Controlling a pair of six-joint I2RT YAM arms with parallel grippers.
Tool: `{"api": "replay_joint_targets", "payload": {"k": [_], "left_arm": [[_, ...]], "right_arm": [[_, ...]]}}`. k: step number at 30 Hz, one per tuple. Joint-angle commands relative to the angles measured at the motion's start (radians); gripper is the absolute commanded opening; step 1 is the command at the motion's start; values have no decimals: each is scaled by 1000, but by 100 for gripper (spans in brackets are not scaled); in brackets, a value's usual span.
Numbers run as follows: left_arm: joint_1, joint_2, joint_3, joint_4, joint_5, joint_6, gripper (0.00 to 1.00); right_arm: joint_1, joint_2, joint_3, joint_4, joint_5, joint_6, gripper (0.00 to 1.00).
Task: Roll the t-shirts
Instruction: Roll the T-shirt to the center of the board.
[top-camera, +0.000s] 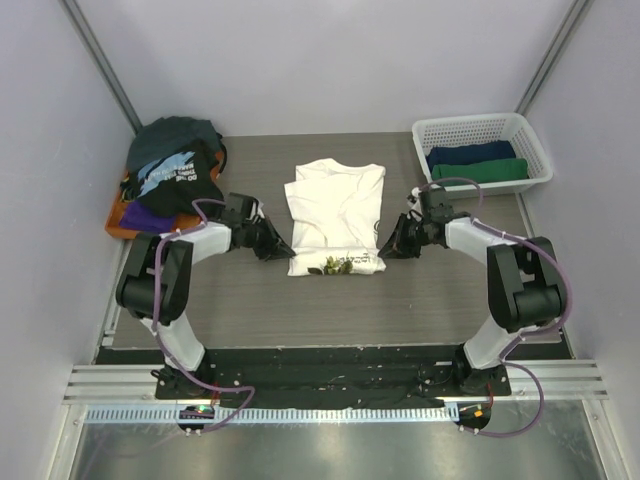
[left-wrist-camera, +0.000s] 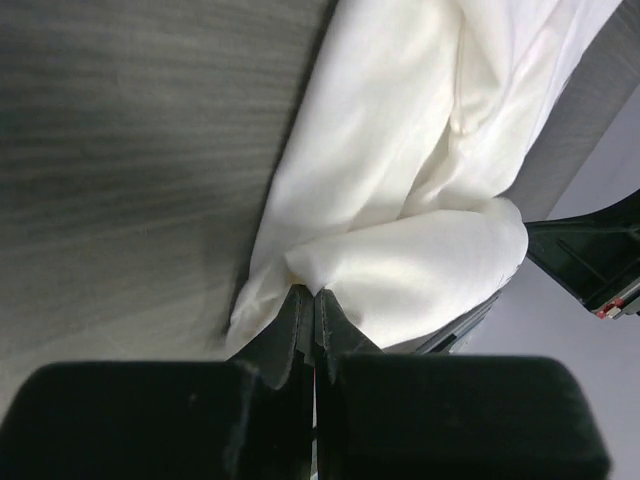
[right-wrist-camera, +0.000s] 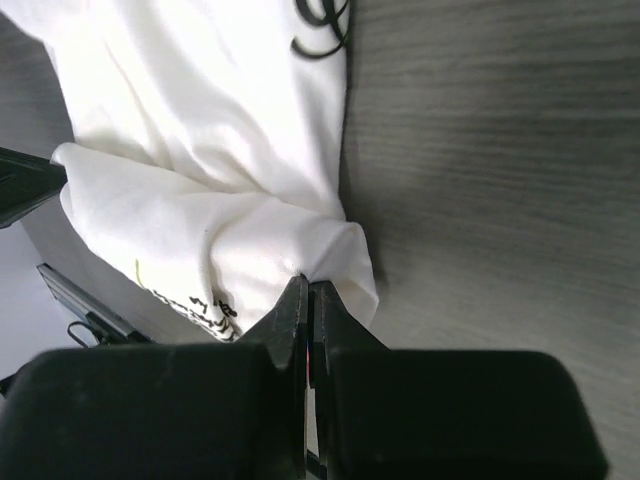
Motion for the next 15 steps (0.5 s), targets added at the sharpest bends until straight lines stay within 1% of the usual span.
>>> {"api": "replay_joint_targets", "payload": {"k": [1, 4, 6, 7, 8, 9, 10, 12, 14, 15], "left_arm": [[19, 87, 85, 48, 34, -2, 1], [19, 133, 117, 49, 14, 5, 4], [18, 138, 123, 57, 1, 3, 9], [18, 135, 123, 63, -2, 2, 11], [18, 130, 122, 66, -4, 0, 13], [18, 107, 120, 72, -10, 2, 16], [18, 92, 114, 74, -19, 3, 23], [18, 22, 102, 71, -57, 12, 29], [16, -43, 70, 71, -102, 14, 34], [12, -115, 59, 72, -146, 18, 35]], "right_arm": [[-33, 75, 71, 46, 15, -7, 1], [-37, 126, 92, 56, 32, -11, 1], [-37, 144, 103, 62, 43, -10, 1], [-37, 149, 106, 63, 41, -8, 4], [-39, 143, 108, 63, 43, -8, 11], [-39, 131, 103, 63, 52, -4, 21], [-39, 115, 103, 63, 60, -2, 33], [-39, 57, 105, 57, 83, -5, 39], [-37, -6, 117, 10, 95, -14, 41], [-39, -32, 122, -6, 100, -20, 41]]}}
